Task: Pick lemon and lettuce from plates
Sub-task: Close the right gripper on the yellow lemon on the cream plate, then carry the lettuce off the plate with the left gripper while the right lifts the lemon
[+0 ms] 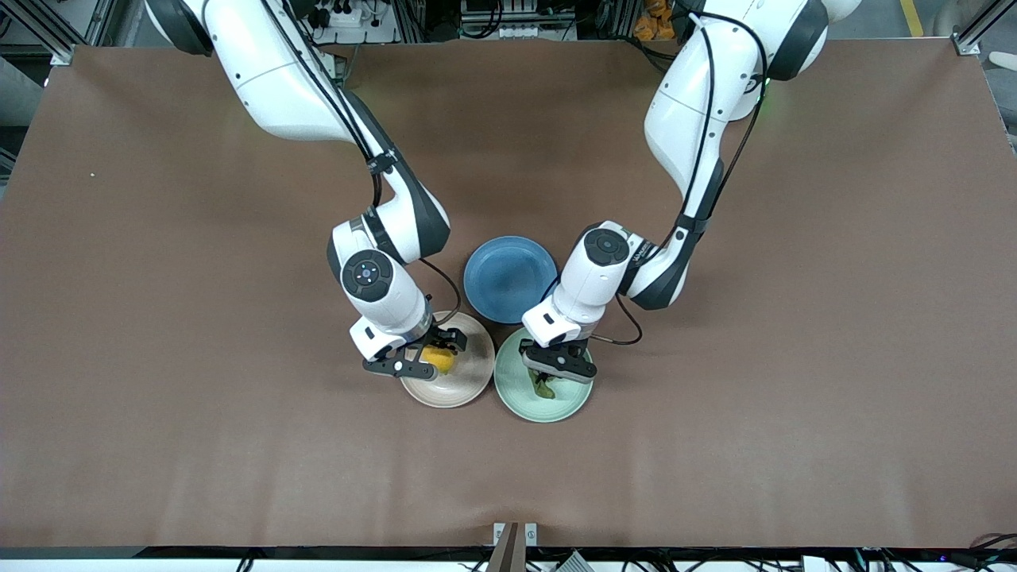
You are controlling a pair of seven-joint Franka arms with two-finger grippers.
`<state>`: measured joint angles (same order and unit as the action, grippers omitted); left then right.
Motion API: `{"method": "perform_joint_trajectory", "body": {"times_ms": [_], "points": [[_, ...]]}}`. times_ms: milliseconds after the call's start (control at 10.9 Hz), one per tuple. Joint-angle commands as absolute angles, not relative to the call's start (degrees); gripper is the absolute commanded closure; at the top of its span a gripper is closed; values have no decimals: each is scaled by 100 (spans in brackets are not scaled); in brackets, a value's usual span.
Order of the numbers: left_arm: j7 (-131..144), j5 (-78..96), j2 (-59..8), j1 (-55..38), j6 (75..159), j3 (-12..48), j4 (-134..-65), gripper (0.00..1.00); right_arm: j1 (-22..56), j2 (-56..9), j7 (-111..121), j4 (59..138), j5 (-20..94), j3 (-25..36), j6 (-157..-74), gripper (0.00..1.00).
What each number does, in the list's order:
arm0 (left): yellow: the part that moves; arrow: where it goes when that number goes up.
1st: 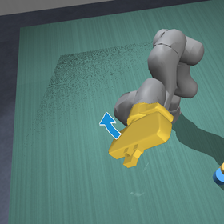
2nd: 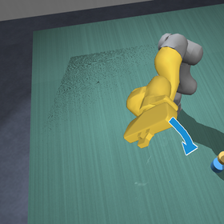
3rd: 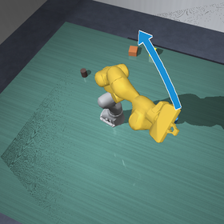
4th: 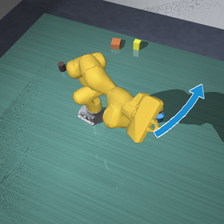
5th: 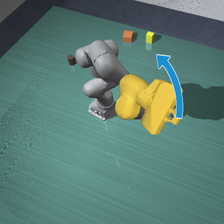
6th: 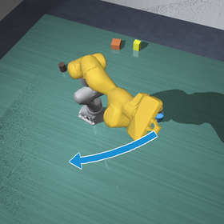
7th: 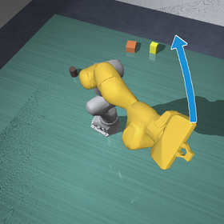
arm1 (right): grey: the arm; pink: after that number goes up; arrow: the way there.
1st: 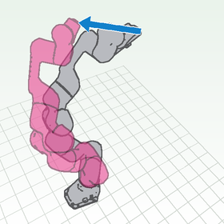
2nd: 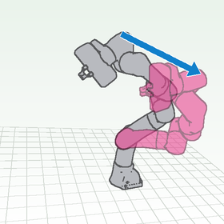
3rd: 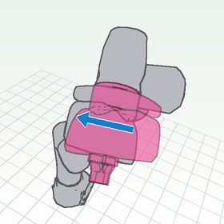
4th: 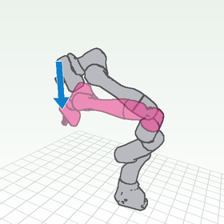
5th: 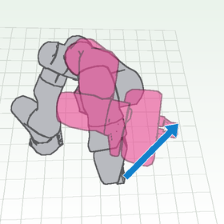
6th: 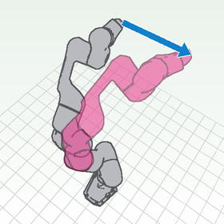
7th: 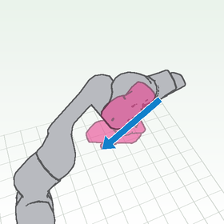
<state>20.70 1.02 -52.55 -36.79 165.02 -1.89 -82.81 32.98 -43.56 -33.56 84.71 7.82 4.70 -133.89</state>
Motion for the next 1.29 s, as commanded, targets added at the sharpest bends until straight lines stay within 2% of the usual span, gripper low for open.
{"method": "perform_joint_trajectory", "body": {"times_ms": [0, 276, 737, 1013, 1105, 1197], "points": [[2127, 17, -5002, -3656, 16488, -211, -8376, 100, 3384, -4526, -3655, 8411, 642, 501, -13596, 0], [2127, 18, -4712, -3586, 16297, -211, -8446, 100, 3445, -4693, -3735, 8411, 572, 510, -13780, 0], [2118, 18, -3904, -3402, 15102, -202, -8464, 100, 3472, -4939, -3858, 8402, 449, 501, -14106, 0], [2057, 9, -3254, -2911, 14635, -150, -8901, 100, 3489, -5036, -3876, 8402, 439, 519, -14150, 0], [1917, 9, -3078, -2761, 14442, -149, -9060, 100, 3489, -5036, -3911, 8402, 439, 527, -14150, 1], [1664, 9, -2928, -2551, 14232, -141, -9157, 100, 3498, -5036, -3911, 8402, 431, 527, -14150, 14]]}}
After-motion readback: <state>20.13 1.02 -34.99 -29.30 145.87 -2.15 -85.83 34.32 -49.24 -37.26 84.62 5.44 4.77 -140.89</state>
